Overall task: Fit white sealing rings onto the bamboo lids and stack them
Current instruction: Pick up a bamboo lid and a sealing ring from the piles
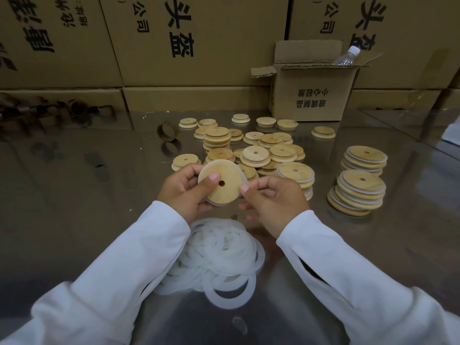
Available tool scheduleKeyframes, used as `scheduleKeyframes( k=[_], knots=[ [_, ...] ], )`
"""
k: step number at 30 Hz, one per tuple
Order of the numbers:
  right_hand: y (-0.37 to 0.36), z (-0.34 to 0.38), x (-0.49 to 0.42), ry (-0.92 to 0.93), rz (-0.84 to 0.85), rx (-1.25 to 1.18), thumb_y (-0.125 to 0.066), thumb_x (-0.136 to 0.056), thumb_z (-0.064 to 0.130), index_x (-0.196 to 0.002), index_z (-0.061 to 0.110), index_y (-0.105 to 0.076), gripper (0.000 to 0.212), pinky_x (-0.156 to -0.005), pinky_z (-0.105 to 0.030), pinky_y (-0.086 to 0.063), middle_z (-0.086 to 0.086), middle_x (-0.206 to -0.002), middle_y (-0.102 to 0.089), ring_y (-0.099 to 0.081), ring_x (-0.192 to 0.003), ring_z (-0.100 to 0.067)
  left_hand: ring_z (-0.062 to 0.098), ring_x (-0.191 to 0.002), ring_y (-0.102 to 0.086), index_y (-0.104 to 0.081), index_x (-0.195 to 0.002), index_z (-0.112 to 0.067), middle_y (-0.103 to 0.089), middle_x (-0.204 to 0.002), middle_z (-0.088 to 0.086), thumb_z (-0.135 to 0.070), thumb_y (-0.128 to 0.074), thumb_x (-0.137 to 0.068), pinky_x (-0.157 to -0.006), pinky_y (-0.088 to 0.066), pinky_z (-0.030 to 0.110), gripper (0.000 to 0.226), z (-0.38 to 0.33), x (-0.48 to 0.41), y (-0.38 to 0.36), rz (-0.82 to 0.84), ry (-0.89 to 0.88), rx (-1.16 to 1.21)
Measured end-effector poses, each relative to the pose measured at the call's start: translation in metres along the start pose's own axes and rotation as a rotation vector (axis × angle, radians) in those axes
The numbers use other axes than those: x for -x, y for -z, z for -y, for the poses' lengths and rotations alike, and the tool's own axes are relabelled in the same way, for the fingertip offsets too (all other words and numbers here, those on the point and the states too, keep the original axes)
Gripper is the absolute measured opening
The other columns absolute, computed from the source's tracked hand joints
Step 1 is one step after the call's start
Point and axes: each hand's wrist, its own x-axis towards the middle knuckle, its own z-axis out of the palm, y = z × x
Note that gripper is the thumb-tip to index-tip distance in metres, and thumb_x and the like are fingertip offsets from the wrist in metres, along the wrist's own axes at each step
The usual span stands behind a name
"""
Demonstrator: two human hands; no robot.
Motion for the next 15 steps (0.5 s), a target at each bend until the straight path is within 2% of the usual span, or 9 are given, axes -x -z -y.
scheduleKeyframes(
  k=[6,11,15],
  knots=[
    [0.0004,0.0022,0.0001,-0.069,0.031,-0.066,-0.068,-0.081,0.013,-0.063,0.017,-0.062,0.019,-0.059,-0.029,-0.057,0.004,-0.054,-0.065,-0.063,-0.054,-0.009,0.012,-0.069,-0.068,-0.062,-0.089,-0.010,-0.071,-0.073,-0.001,-0.012,-0.057,-0.081,-0.057,-0.056,0.026,0.010,0.0002,-0.0004,0.0002,-0.018,0.013,0.013],
    [0.0010,0.0029,0.0005,-0.066,-0.002,-0.020,-0.069,-0.080,0.014,-0.060,0.019,-0.062,0.022,-0.063,-0.032,-0.058,0.006,-0.051,-0.062,-0.063,-0.056,-0.013,0.015,-0.073,-0.068,-0.062,-0.089,-0.012,-0.070,-0.080,0.002,-0.011,-0.056,-0.084,-0.057,-0.056,0.025,0.008,0.0007,-0.0002,0.0005,-0.039,0.016,-0.022],
    [-0.0032,0.0034,0.0029,-0.055,-0.022,-0.024,-0.064,-0.084,0.011,-0.067,0.013,-0.058,0.019,-0.045,-0.021,-0.053,0.004,-0.038,-0.056,-0.056,-0.037,-0.007,0.013,-0.072,-0.067,-0.062,-0.087,-0.013,-0.071,-0.074,-0.002,-0.010,-0.056,-0.085,-0.056,-0.056,0.025,0.007,0.0006,-0.0011,-0.0004,-0.043,0.001,-0.046]
  ],
)
